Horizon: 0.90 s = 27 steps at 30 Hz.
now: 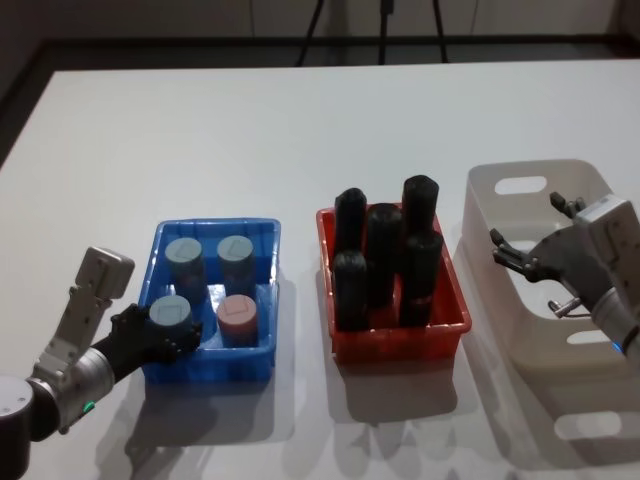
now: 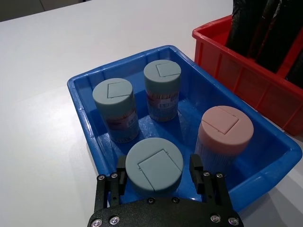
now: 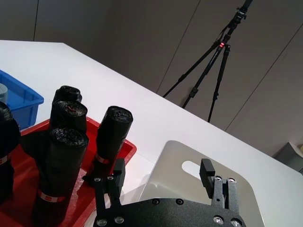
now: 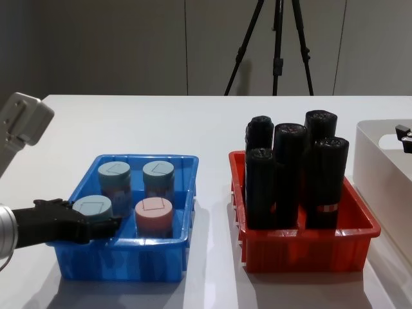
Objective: Pick the cotton swabs from the blue box and place them into the white box.
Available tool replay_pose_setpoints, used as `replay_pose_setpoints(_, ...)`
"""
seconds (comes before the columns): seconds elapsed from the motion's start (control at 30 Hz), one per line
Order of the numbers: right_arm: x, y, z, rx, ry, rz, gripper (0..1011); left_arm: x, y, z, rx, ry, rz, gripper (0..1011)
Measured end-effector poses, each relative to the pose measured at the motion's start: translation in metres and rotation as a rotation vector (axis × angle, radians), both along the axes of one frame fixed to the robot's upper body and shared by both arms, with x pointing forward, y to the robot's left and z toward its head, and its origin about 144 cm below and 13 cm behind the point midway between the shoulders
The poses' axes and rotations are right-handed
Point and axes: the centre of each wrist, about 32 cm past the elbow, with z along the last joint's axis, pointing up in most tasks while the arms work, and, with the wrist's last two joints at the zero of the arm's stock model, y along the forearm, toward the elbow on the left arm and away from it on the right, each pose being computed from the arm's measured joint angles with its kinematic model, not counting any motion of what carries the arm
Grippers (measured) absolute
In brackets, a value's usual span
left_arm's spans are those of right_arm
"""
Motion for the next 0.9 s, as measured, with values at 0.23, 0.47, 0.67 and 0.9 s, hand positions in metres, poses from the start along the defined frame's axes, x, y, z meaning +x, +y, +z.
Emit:
replay_pose_setpoints(0.23, 0.0, 0.0, 0.0, 0.0, 0.0, 0.0, 1001, -0.0001, 0.0001, 0.0, 0.0, 0.0, 0.0, 654)
replay_pose_setpoints(0.47, 0.0, 0.0, 0.0, 0.0, 0.0, 0.0, 1001, -0.0001, 0.0, 0.0001, 0.0, 0.0, -0.001, 652)
replay_pose_setpoints(0.67, 0.0, 0.0, 0.0, 0.0, 0.0, 0.0, 1001, -0.0001, 0.0, 0.0002, 0.0, -0.001, -0.001, 652)
replay_pose_setpoints(0.9, 0.0, 0.0, 0.0, 0.0, 0.0, 0.0, 1001, -0.0001, 0.0005, 0.002, -0.004, -0.01, -0.007, 652)
